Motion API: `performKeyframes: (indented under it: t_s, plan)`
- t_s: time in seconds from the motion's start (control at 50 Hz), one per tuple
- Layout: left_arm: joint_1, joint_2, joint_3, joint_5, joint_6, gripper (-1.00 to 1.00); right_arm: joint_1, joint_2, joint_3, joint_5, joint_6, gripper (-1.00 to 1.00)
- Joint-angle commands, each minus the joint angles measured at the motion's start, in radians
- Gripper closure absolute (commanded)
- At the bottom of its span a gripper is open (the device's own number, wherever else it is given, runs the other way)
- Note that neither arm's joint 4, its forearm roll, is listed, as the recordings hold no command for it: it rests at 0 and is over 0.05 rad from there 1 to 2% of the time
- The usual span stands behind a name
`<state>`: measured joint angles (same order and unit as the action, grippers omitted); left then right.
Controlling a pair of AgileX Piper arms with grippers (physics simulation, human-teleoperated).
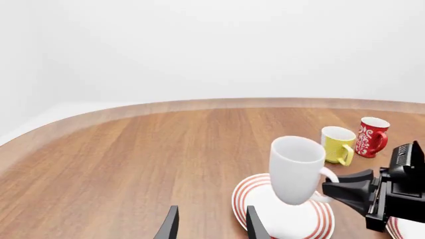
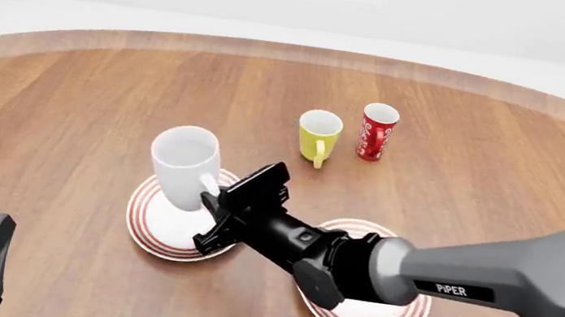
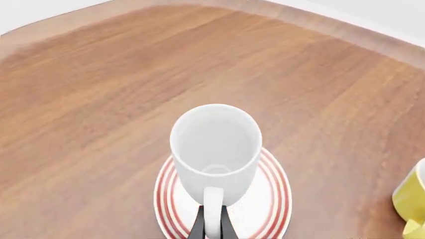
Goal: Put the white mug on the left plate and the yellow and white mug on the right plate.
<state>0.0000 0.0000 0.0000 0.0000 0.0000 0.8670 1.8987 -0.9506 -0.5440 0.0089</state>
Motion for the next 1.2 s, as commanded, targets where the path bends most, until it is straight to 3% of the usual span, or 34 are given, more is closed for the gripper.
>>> performKeyframes:
  t_s: [0.02,1.2]
  plan:
    - [0.000,0.000,0.000,0.000,0.000,-1.00,-0.007,0.026,-0.023,0.013,0.012,1.00]
    - [0.000,0.000,0.000,0.000,0.000,-1.00,-0.006,0.116,-0.078,0.028,0.018,1.00]
